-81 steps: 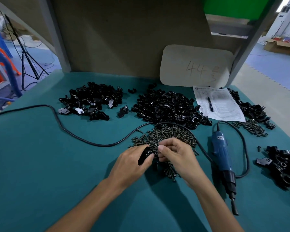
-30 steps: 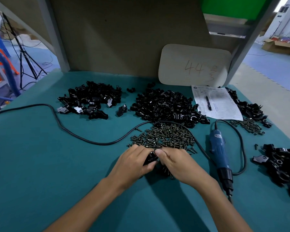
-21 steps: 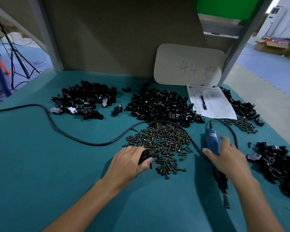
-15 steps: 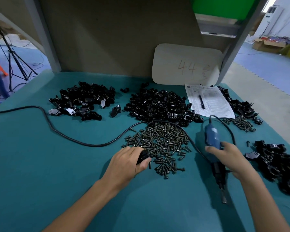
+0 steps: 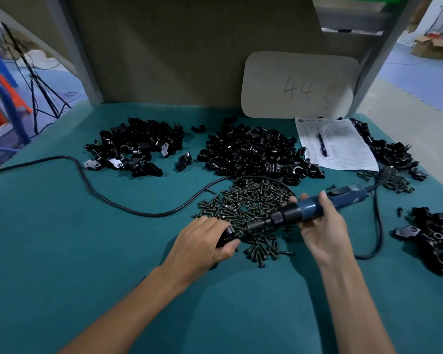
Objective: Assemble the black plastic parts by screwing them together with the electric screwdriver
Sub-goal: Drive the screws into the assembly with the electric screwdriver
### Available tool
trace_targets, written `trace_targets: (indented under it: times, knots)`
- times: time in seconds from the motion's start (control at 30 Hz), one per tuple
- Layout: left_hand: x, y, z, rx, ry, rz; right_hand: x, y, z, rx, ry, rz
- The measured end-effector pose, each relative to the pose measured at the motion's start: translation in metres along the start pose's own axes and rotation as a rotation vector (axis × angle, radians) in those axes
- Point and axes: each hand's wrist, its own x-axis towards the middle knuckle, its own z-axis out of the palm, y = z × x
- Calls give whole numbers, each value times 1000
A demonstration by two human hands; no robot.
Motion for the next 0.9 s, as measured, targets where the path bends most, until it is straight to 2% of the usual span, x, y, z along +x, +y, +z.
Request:
trace_targets:
  times: [0.3,0.43,0.57,0.67,0.9]
  knots:
    - [1,-1,0,-24,-81,-18,-3,12,1,-60,-47,-15]
    - [1,-1,-1,-75,-169,-14,-4,12,0,-61,-67,12]
    - [0,-3,0,-135,-267,-47,-8,13,0,12,-185,27]
    - [0,-2,0,-130,-264,-50,-11,14,0,114,-240,7]
    - [0,0,0,25,-96,40,-8,17,0,61,-114,-21]
